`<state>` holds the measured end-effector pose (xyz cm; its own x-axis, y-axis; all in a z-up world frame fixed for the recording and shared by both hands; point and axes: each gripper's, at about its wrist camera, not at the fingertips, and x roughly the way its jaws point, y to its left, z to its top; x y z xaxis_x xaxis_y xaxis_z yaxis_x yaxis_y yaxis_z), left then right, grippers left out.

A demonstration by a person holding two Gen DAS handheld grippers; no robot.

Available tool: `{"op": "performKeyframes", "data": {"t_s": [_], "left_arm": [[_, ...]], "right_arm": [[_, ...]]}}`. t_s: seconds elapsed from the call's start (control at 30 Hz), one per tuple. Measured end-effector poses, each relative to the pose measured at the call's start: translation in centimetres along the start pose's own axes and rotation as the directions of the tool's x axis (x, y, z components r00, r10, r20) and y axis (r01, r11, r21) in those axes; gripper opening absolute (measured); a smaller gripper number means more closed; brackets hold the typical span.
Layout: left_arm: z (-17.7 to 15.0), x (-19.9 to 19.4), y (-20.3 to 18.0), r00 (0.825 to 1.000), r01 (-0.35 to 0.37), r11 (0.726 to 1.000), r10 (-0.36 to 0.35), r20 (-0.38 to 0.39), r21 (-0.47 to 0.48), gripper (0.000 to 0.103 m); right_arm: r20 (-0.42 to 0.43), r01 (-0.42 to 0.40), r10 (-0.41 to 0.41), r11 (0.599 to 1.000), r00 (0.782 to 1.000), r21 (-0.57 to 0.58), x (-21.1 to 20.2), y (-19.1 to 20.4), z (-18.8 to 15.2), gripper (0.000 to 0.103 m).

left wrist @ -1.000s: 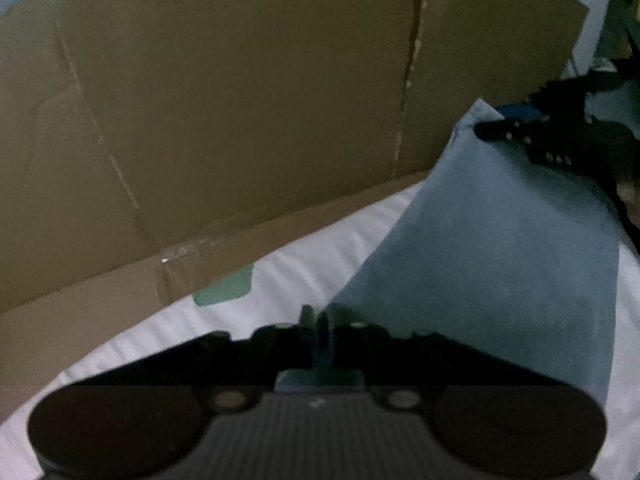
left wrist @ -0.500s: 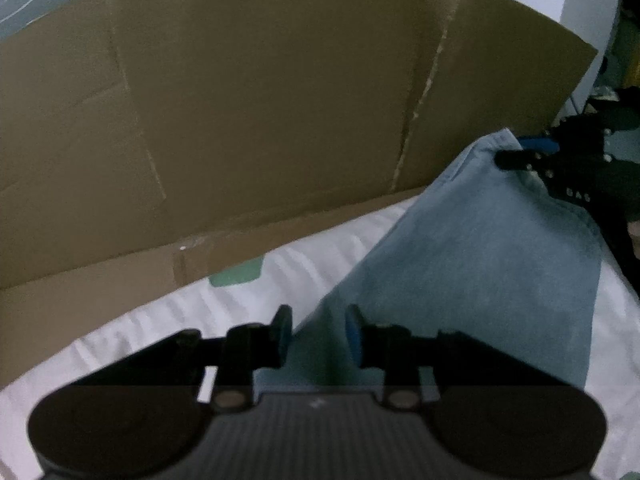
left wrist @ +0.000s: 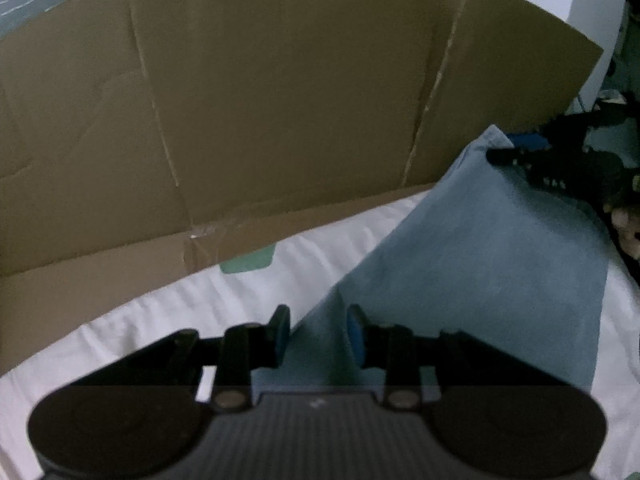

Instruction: Fold clothes

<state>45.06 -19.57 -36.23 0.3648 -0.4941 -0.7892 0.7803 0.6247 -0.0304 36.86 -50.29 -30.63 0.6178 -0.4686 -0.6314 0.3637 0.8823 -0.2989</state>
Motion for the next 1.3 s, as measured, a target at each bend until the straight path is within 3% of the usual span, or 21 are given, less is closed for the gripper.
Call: {"op": "performKeyframes", "data": {"t_s": [0.03,0.07,0.2,0.37,0.4,0.47,0.63,0.77,1.03,1.13,1.27,1.3], "left_arm": [[0.0,-0.1,0.0,1.000,0.001,1.000,-0.001,0.004,-0.001,0.034],[0.0,-0.2,0.0,1.000,0.001,1.000,-0.001,0.007,-0.002,0.034],[-0.3,-0.5,-0.1,1.000,0.000,1.000,0.000,0.020,-0.007,0.035],[-0.8,-0.6,-0.4,1.000,-0.007,1.000,0.007,0.028,-0.023,0.035],[-0.8,-0.6,-0.4,1.000,-0.008,1.000,0.008,0.030,-0.023,0.035],[-1.0,-0.7,-0.5,0.999,-0.008,1.000,0.009,0.034,-0.025,0.035],[-1.0,-0.9,-0.3,0.999,-0.009,0.999,0.011,0.043,-0.038,0.035],[-0.7,-1.0,-0.3,0.998,-0.008,0.999,0.011,0.066,-0.051,0.035],[-0.7,-0.3,-2.4,0.998,0.040,0.999,-0.038,0.059,-0.025,0.036],[-1.0,0.7,-3.6,0.998,0.069,0.998,-0.068,0.011,-0.012,0.045],[-1.5,1.0,-5.5,0.999,0.032,0.999,-0.031,-0.007,0.040,0.058],[-1.5,0.8,-5.7,1.000,0.029,0.999,-0.029,-0.005,0.040,0.059]], "right_arm": [[0.007,0.003,-0.003,1.000,1.000,-0.006,-0.2,0.1,-0.2,0.040],[0.023,-0.005,0.005,1.000,1.000,-0.020,-0.6,0.2,-0.5,0.041],[0.082,0.006,0.005,0.991,0.997,-0.135,-1.4,1.2,-0.8,0.041],[0.098,0.023,-0.009,0.990,0.995,-0.141,-1.2,1.5,-0.1,0.040],[0.088,0.010,0.003,0.988,0.996,-0.151,-0.9,1.6,0.1,0.039],[0.084,0.005,0.010,0.984,0.996,-0.175,-0.4,1.8,0.2,0.012],[0.133,0.050,-0.022,0.976,0.991,-0.210,-1.1,2.1,0.4,0.009],[0.173,0.086,-0.044,0.965,0.984,-0.249,-1.5,2.6,0.1,0.009],[0.132,0.067,-0.034,0.965,0.991,-0.252,0.3,2.3,0.0,0.010],[0.114,0.052,-0.021,0.961,0.993,-0.270,0.6,2.3,-0.2,0.016],[0.089,0.029,-0.003,0.958,0.996,-0.284,1.0,2.2,-0.3,0.020],[0.084,0.015,0.007,0.967,0.996,-0.256,0.6,1.8,-0.1,0.027]]}}
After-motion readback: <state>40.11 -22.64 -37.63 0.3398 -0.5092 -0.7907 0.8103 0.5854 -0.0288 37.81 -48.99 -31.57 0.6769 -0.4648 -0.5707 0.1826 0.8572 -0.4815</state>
